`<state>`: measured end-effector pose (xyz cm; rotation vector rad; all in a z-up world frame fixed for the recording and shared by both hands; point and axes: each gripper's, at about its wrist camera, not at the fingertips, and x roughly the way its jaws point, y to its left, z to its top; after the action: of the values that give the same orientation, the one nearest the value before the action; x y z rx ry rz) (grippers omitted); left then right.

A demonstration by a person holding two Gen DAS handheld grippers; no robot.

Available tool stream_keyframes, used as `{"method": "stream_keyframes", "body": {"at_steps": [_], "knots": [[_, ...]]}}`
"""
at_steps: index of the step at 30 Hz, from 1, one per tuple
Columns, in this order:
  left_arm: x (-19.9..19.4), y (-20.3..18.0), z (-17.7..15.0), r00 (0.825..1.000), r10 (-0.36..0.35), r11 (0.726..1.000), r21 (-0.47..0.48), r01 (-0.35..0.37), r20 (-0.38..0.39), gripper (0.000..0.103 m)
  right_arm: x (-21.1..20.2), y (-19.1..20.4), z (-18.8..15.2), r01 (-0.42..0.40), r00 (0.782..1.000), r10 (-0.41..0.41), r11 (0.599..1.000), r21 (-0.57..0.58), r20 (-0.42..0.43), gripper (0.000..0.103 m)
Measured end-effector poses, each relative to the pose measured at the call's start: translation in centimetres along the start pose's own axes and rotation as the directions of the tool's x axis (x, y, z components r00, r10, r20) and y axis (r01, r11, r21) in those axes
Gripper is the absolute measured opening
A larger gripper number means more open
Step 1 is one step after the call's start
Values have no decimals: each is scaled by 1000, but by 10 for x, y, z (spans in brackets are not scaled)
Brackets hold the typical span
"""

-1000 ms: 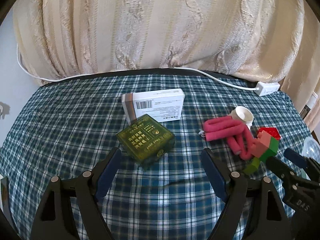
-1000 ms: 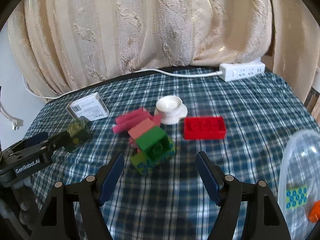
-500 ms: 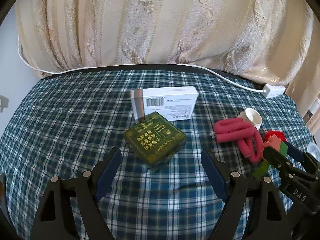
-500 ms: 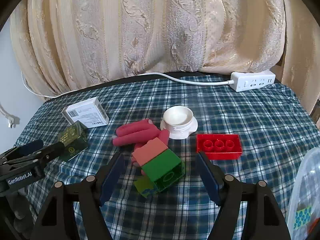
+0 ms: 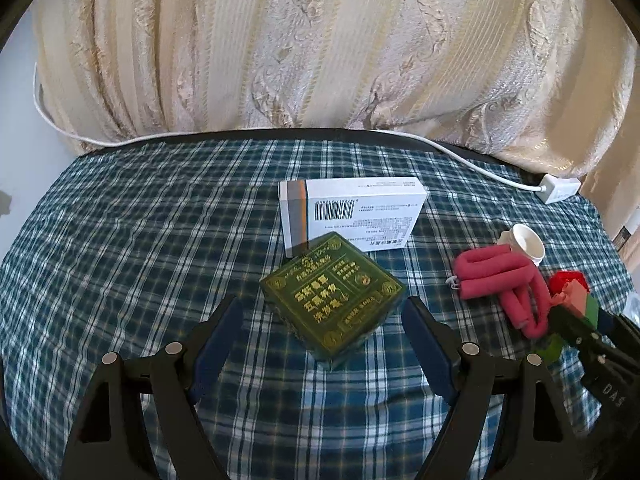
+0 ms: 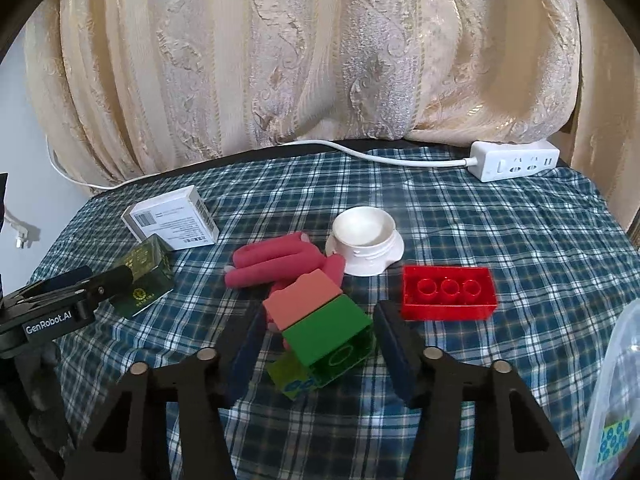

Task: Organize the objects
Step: 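Grasp the green printed box with the left gripper while the right gripper approaches the green block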

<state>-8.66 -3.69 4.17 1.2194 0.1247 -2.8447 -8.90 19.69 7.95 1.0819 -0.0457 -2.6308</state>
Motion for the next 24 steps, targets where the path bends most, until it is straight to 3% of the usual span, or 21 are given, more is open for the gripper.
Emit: {"method": "stream_keyframes", "body": {"at_steps": [13, 24], "knots": [[22, 25, 13, 995, -99, 992, -73, 99, 8, 83, -9, -7, -1, -30, 999, 30, 999, 33, 19, 50], [25, 1, 5, 987, -161, 986, 40, 162, -26, 83, -18, -11, 0, -44, 998, 42, 998, 45, 45, 50]]}}
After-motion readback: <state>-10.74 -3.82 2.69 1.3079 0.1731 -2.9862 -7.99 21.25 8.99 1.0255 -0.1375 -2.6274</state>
